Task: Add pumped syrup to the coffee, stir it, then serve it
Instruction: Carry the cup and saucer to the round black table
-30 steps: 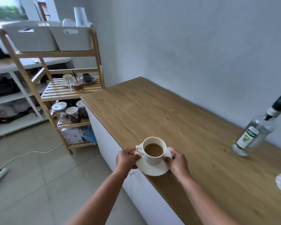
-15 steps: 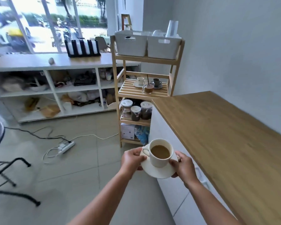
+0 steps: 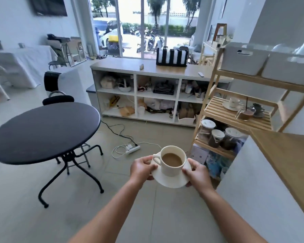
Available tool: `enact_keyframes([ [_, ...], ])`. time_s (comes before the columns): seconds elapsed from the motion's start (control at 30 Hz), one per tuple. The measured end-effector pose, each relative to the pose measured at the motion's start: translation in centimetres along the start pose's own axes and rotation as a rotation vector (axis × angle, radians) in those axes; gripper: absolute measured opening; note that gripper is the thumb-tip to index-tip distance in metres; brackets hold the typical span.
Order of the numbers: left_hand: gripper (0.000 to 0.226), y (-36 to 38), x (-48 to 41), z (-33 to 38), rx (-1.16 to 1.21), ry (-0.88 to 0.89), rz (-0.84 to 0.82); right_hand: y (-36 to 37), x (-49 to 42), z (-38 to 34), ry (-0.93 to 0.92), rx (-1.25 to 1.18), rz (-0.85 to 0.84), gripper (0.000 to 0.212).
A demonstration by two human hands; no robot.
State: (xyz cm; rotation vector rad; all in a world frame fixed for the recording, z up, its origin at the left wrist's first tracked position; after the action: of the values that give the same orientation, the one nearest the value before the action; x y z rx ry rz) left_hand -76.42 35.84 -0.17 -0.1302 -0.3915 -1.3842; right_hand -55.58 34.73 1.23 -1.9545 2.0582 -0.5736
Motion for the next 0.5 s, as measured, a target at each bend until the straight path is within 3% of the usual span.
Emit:
enact_keyframes([
  [0.5, 0.045, -19.8, -5.6, 4.4, 0.092, 0.059, 0.491, 21.7, -12.1, -9.7, -0.167, 0.046, -0.445, 0.028],
])
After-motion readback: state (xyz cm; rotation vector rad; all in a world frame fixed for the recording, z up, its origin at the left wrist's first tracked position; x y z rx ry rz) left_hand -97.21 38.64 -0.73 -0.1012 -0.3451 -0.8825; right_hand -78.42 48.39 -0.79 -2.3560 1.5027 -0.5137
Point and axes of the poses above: each hand's wrist, its own x-axis away from the middle knuckle, its own y-axis out of the palm, z = x × y, the point moved 1 cm from there along -x, towards the middle knuckle, and after that the axes turned 8 degrees about x, right-handed, at the moved point
